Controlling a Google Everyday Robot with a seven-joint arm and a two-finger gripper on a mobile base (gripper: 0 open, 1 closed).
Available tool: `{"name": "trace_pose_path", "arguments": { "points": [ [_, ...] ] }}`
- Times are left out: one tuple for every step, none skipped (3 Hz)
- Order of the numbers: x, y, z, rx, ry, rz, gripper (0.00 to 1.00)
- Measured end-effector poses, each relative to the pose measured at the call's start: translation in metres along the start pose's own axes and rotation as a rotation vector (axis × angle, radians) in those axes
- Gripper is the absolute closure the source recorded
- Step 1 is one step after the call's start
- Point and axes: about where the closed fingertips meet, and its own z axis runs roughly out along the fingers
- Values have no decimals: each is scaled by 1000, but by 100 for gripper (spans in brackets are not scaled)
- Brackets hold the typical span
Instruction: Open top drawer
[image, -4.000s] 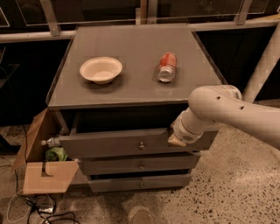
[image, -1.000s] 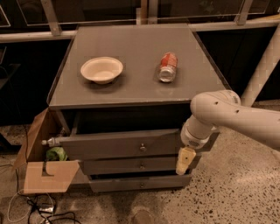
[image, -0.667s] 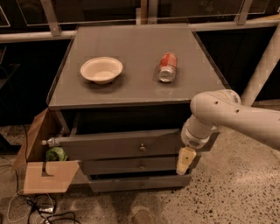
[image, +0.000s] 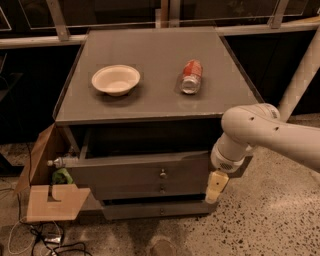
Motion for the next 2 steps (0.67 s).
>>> {"name": "trace_pose_path", "arguments": {
  "points": [
    [0,0,0,0,0,0,0],
    [-12,4,3,-40,6,-16,0]
  ]
}}
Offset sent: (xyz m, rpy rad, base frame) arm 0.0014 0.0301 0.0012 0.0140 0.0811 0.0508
